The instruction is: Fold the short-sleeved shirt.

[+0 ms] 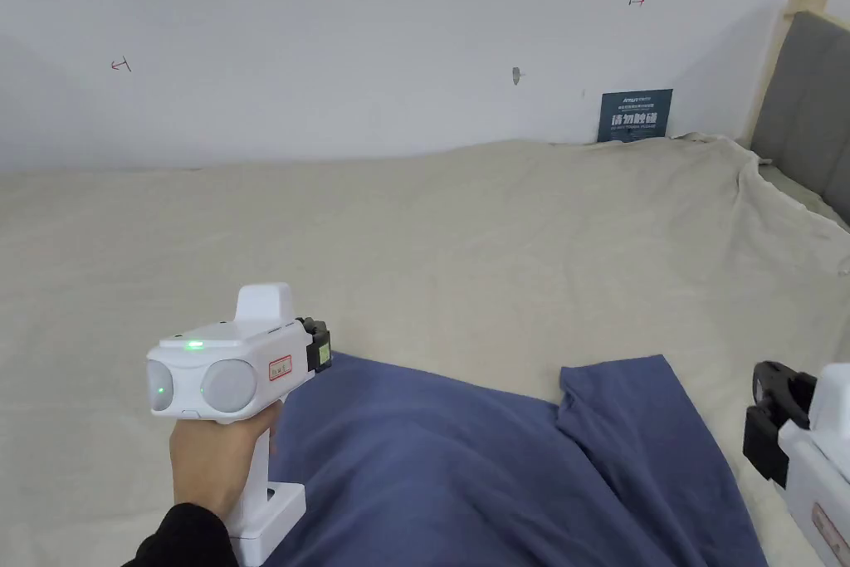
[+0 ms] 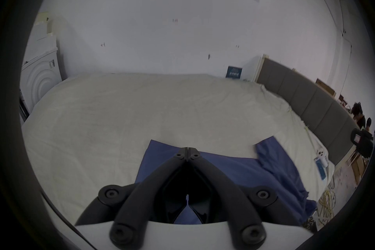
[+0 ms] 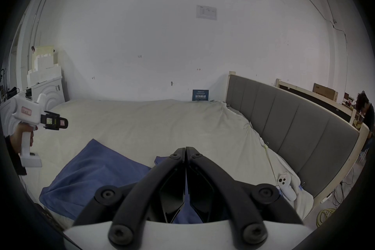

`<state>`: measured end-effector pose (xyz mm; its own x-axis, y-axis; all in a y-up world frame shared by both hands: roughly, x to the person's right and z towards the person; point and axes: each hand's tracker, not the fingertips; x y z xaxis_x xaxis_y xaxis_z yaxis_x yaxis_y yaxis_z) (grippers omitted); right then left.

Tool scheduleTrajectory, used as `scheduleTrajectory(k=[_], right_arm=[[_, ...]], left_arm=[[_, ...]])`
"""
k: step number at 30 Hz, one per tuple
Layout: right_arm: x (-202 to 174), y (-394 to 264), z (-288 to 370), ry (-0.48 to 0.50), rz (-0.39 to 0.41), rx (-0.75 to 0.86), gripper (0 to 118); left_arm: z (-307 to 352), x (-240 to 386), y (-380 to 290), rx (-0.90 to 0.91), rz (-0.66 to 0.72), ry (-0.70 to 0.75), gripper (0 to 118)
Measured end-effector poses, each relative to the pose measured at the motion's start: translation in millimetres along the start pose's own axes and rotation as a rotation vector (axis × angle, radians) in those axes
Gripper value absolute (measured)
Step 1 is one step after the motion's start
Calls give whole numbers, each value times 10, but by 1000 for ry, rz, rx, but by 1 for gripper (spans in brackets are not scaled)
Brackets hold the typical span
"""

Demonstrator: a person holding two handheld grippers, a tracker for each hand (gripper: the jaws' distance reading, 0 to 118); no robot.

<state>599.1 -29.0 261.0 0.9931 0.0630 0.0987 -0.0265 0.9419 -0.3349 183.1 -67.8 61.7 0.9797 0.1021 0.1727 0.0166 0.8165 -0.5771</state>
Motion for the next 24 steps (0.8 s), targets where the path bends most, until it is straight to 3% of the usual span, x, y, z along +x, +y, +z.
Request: scheduleTrajectory(k=[8, 10, 11, 12, 13, 14, 22, 23, 24], right_arm=[[-24, -81, -537, -29, 10, -72, 0], [-33, -116, -682, -33, 19, -93, 0], [-38, -139, -745, -36, 19, -101, 0], [-41, -160, -809, -38, 18, -110, 0], [-42, -178, -865, -40, 14, -119, 0], [-43, -197, -911, -41, 12, -124, 0], [-66, -271, -1076, -47, 3, -178, 0], [-65, -256, -1064, -45, -1, -183, 0], [-56, -250, -1062, -45, -4, -187, 0]], left_arm=[[-1237, -370, 192, -202, 11, 43, 0], [-1519, -474, 209, -278, 42, 40, 14], [-1639, -524, 213, -311, 65, 46, 29], [-1749, -563, 214, -340, 75, 57, 53], [-1848, -604, 200, -342, 74, 73, 66], [-1925, -633, 181, -340, 76, 95, 71], [-2331, -687, -104, -451, 51, 136, 71], [-2311, -666, -138, -437, 41, 131, 70], [-2279, -635, -132, -420, 25, 149, 60]])
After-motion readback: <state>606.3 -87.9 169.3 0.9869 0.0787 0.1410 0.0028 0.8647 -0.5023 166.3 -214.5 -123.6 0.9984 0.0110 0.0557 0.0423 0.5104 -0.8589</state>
